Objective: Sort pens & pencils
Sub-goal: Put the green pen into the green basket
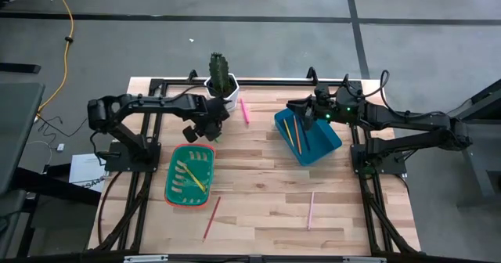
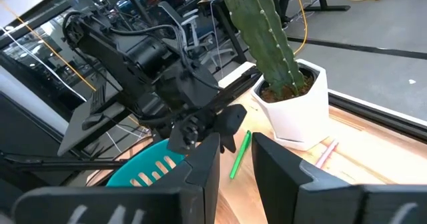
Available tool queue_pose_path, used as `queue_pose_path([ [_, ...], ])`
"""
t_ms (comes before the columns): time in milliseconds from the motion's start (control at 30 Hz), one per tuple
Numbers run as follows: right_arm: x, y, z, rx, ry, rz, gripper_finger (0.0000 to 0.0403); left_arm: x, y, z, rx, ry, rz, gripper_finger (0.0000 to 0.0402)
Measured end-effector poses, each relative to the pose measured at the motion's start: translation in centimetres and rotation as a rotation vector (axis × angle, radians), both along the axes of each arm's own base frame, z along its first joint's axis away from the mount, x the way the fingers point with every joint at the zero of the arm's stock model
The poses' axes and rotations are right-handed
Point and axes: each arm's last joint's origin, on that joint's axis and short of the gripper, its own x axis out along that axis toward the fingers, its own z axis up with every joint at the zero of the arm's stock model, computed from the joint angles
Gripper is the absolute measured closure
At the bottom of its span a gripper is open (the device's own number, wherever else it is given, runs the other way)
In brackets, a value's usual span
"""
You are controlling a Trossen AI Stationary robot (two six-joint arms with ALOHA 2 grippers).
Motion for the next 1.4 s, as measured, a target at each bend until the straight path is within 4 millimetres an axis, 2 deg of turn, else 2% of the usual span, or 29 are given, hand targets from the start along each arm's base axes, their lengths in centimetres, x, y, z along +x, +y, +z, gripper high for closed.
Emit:
queue_pose_path([
  [400,0.0,0.0,0.0,-0.014,0.006,0.002,0.0322,0.4,0.1,-1.4,-0.058,0.034,-0.004,0.0257],
  [767,0.0,0.0,0.0,-0.014,0.007,0.002,0.0322,0.6,0.1,-1.5,-0.081,0.008,-0.01,0.0257],
  [1100,0.0,0.0,0.0,-0.014,0.007,0.002,0.0322,1.0,0.3,-2.7,-0.095,0.041,-0.009,0.0295],
  [1400,0.0,0.0,0.0,-0.014,0.007,0.002,0.0322,1.1,0.4,-3.0,-0.096,0.055,-0.022,0.0302],
])
